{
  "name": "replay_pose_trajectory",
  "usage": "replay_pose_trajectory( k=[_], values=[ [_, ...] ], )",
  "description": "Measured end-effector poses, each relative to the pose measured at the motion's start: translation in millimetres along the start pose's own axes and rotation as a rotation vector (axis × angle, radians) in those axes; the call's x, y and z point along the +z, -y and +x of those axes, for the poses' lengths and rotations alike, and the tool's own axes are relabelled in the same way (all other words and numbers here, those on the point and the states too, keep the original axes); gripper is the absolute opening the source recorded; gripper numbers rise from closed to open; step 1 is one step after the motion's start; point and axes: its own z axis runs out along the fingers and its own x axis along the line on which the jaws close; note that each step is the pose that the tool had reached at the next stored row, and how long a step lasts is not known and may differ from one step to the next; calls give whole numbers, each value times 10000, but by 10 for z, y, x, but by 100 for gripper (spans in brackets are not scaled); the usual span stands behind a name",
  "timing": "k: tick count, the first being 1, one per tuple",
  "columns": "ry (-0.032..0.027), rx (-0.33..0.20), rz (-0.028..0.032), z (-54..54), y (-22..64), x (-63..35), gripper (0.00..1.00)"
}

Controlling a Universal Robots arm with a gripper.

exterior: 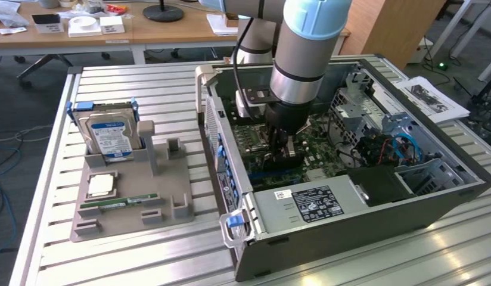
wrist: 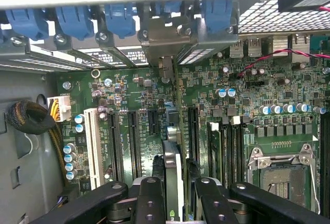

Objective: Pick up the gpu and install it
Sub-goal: 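Insert the gpu into the slot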

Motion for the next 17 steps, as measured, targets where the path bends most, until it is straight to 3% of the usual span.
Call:
replay_pose_trajectory(
  k=[17],
  values=[
    [4,-147,-2,2,-1,20,27]
  ],
)
